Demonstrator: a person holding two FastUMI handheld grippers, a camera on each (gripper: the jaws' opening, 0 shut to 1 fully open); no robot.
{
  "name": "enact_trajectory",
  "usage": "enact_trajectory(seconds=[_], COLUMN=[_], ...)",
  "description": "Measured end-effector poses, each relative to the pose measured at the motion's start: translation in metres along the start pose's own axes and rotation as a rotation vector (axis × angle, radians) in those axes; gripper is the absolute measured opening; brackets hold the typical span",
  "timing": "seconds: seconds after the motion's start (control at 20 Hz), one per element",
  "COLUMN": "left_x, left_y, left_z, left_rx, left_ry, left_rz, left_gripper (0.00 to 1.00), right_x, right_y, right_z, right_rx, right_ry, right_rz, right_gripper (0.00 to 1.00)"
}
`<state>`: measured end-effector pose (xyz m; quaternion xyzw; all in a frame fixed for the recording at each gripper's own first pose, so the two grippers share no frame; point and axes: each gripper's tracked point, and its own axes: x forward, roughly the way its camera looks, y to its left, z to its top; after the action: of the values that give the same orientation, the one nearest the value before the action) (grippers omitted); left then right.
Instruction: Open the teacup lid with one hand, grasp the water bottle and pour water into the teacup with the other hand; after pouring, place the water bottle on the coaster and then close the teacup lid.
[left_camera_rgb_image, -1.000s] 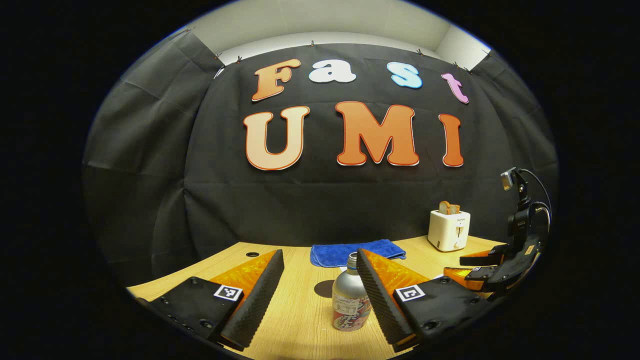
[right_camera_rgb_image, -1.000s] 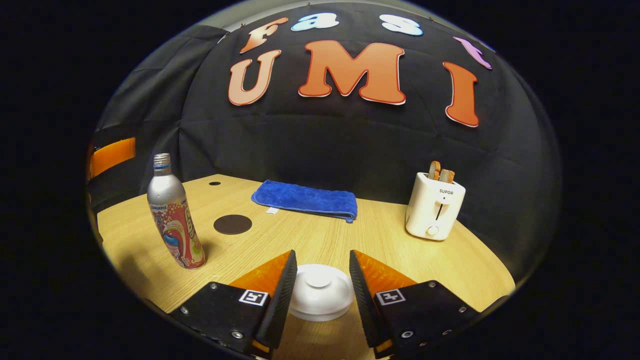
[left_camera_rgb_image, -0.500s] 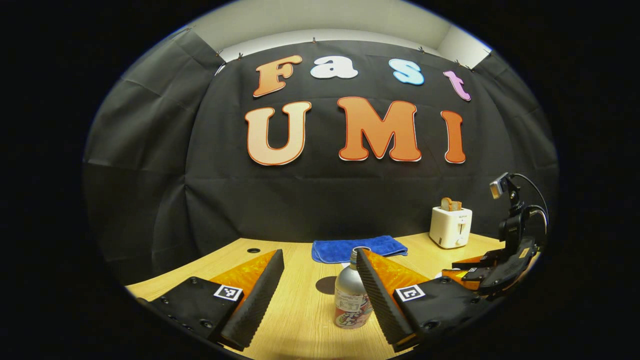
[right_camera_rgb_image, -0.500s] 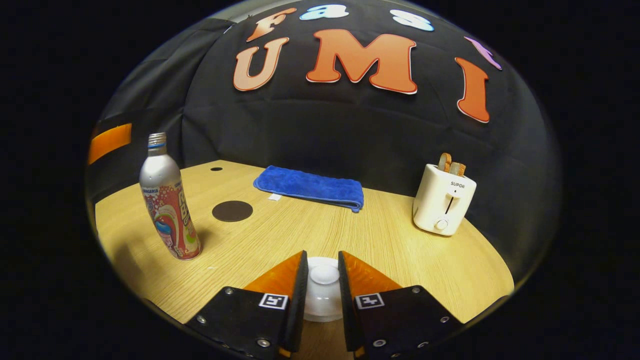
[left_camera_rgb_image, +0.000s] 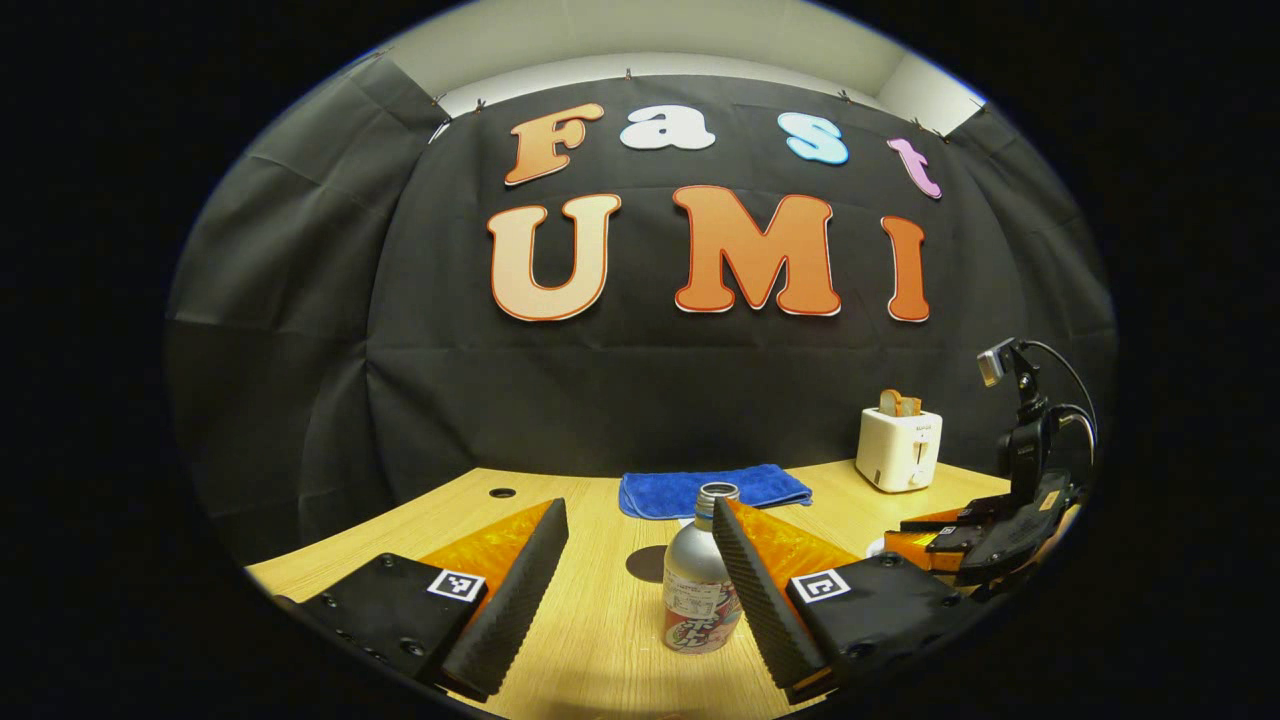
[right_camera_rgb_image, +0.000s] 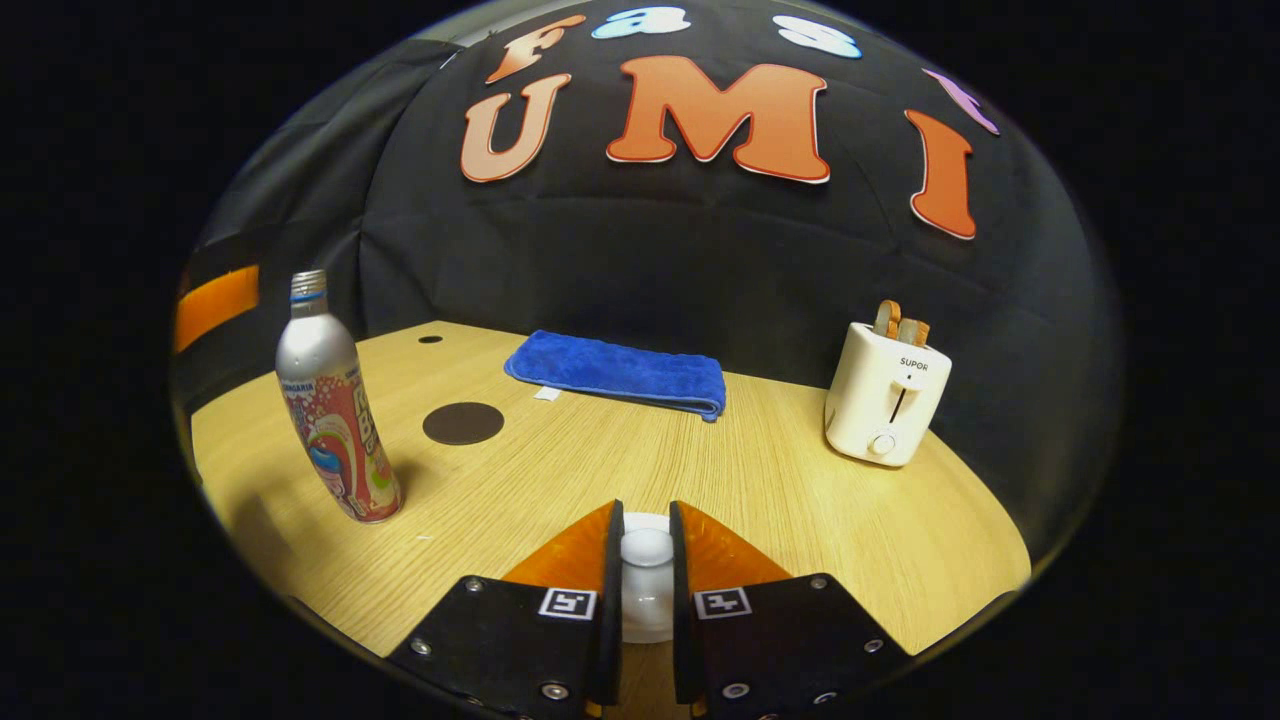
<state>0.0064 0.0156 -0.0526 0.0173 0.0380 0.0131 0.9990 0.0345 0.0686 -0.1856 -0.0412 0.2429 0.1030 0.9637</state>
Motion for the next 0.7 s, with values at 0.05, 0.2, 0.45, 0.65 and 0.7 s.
enact_trajectory(seconds=[0.05, 0.2, 0.45, 0.65, 0.7], left_x=[0.0, 0.002, 0.005, 0.006, 0.007], left_y=[-0.001, -0.008, -0.021, -0.046, -0.047], left_z=[-0.002, -0.015, -0.033, -0.06, -0.069], left_rx=[-0.001, -0.018, -0.045, -0.082, -0.085], left_ry=[0.004, 0.038, 0.09, 0.166, 0.189], left_rz=[-0.003, -0.026, -0.076, -0.133, -0.135], left_gripper=[0.95, 0.96, 0.95, 0.96, 0.97], right_x=[0.0, -0.005, -0.015, -0.024, -0.027], right_y=[-0.002, -0.006, -0.011, -0.018, -0.02], right_z=[0.002, 0.013, 0.023, 0.032, 0.033], right_rx=[0.013, 0.029, 0.061, 0.08, 0.08], right_ry=[-0.007, -0.042, -0.073, -0.095, -0.098], right_rz=[-0.005, -0.013, -0.021, -0.027, -0.032], right_gripper=[0.22, 0.22, 0.21, 0.21, 0.22])
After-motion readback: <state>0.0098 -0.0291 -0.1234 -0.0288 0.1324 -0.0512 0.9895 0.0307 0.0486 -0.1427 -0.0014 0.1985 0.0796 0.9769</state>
